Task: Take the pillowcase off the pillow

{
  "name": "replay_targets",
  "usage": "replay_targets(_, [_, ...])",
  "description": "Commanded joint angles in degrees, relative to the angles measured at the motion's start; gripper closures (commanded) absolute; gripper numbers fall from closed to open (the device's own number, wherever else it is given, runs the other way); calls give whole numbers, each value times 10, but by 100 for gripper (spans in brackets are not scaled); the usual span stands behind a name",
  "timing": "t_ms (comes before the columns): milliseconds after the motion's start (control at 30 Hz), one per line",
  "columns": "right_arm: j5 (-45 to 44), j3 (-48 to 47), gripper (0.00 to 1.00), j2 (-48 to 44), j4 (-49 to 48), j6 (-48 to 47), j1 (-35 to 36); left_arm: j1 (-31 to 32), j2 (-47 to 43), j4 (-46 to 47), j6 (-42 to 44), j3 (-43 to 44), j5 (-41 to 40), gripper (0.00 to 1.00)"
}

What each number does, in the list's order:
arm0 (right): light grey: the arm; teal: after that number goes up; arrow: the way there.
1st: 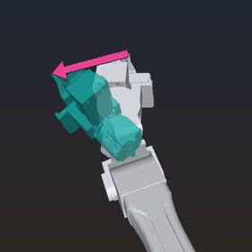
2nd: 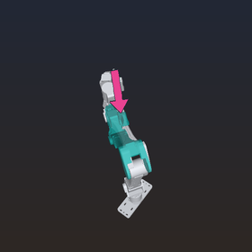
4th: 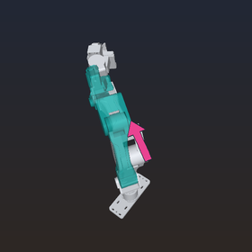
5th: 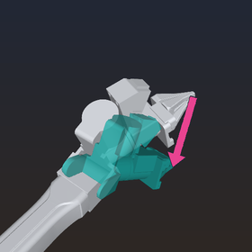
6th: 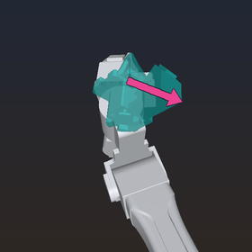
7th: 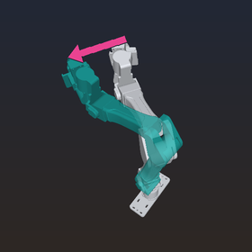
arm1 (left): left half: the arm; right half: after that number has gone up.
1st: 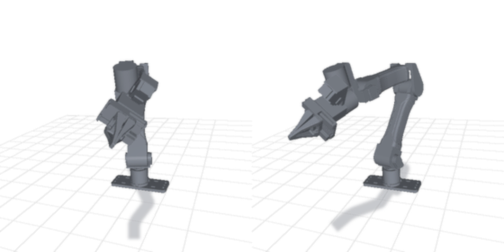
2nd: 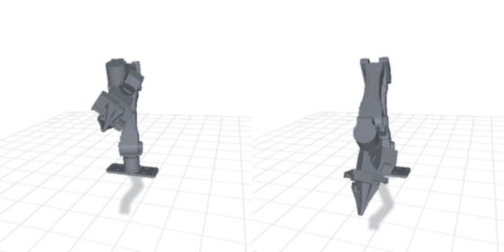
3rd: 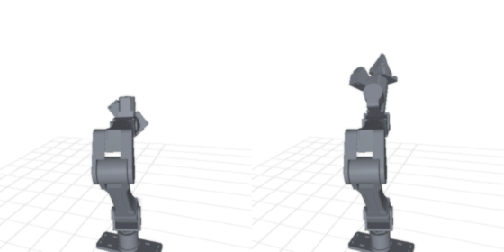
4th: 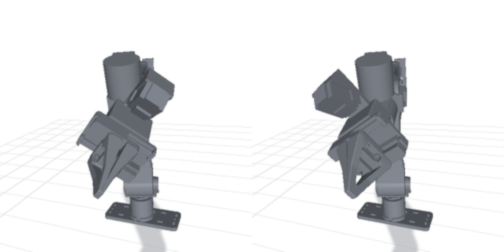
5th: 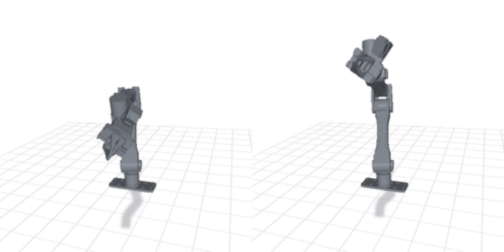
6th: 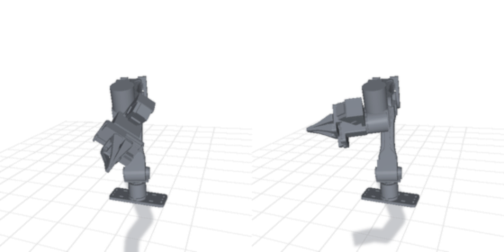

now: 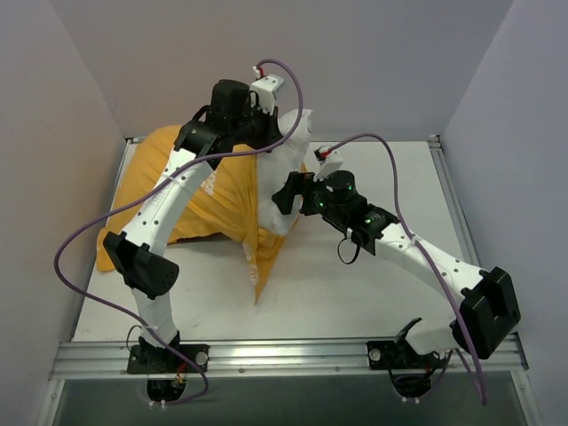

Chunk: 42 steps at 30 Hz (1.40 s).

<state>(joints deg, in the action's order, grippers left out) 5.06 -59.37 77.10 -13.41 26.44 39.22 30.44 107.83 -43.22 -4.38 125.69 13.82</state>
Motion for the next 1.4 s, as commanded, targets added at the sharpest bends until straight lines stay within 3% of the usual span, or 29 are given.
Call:
replay_targets(0, [-49, -7, 0, -6, -12, 48, -8, 2, -27, 60, -17, 22, 14, 98])
replay_targets(133, [-56, 13, 0, 16, -21, 66, -13, 4, -25, 60, -19, 28, 23, 98])
replay_targets(300, [56, 70, 0, 52, -180, 88, -35, 9, -25, 61, -26, 30, 38, 98])
replay_targets(567, [93, 54, 2, 116, -288, 70, -36, 40, -17, 63, -46, 35, 57, 98])
replay_targets(600, [94, 60, 7, 117, -300, 71, -37, 43, -15, 63, -47, 39, 59, 98])
replay_targets(667, [111, 63, 38, 122, -325, 78, -40, 44, -13, 63, -53, 40, 65, 98])
replay_targets(733, [112, 71, 92, 124, -336, 91, -42, 43, -14, 63, -49, 39, 66, 98])
replay_targets(767, [107, 75, 100, 122, -342, 97, -43, 42, -15, 62, -47, 37, 66, 98])
replay_targets(900, [91, 102, 100, 104, -359, 111, -46, 38, -16, 48, -30, 29, 65, 98])
replay_targets(933, [87, 111, 100, 95, -360, 114, -46, 38, -17, 41, -4, 31, 58, 92])
replay_targets(967, [82, 115, 100, 90, -361, 115, -46, 37, -17, 27, 12, 30, 52, 67])
replay_targets(1067, [82, 125, 100, 79, -362, 121, -47, 36, -25, 9, 73, 25, 21, 23])
replay_targets(1133, [86, 131, 100, 79, -368, 128, -47, 31, -33, -5, 99, 24, 12, 7])
replay_targets(1367, [91, 140, 100, 85, -391, 153, -47, -7, -108, -78, 159, -25, 44, 6])
